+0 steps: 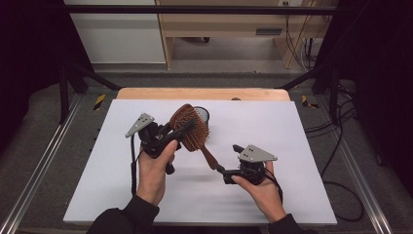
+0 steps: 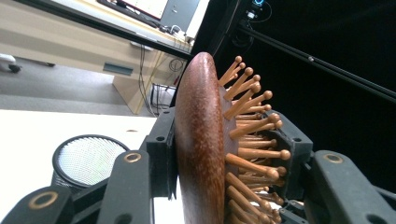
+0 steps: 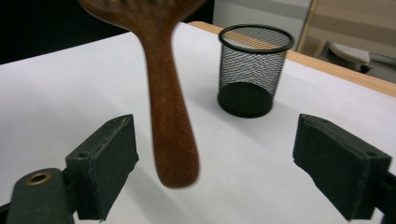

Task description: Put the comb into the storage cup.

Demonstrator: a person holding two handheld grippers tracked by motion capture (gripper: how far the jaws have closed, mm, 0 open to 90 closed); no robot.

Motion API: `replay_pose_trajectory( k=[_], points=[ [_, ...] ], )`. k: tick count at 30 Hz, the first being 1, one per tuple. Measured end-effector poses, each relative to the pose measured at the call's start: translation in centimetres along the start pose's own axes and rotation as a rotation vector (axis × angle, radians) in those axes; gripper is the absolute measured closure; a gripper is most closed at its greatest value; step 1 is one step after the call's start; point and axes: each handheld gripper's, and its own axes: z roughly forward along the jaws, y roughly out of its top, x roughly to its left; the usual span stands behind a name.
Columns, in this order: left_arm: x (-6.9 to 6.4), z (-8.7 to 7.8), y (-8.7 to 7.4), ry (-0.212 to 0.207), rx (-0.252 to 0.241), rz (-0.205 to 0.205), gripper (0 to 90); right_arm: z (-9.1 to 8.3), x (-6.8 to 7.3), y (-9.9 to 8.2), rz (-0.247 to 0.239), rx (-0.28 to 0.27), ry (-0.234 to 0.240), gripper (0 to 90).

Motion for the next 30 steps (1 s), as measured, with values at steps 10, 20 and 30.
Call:
replay_pose_trajectory(
  k=[10,20,30],
  points=[
    [0.0,-0.6,1.3,0.018,-0.015,0.043,51.5,-1.3,-1.9,-1.0,0.044,0.022,-0.053,15.5],
    [-0.1,-0.9,2.6,0.027,-0.034,0.065,51.4,-2.5,-3.4,-3.0,0.045,-0.007,-0.138,7.5],
    [-0.3,-0.7,4.5,0.033,-0.05,0.085,51.4,-4.0,-4.2,-4.2,0.05,0.0,-0.183,5.8]
  ],
)
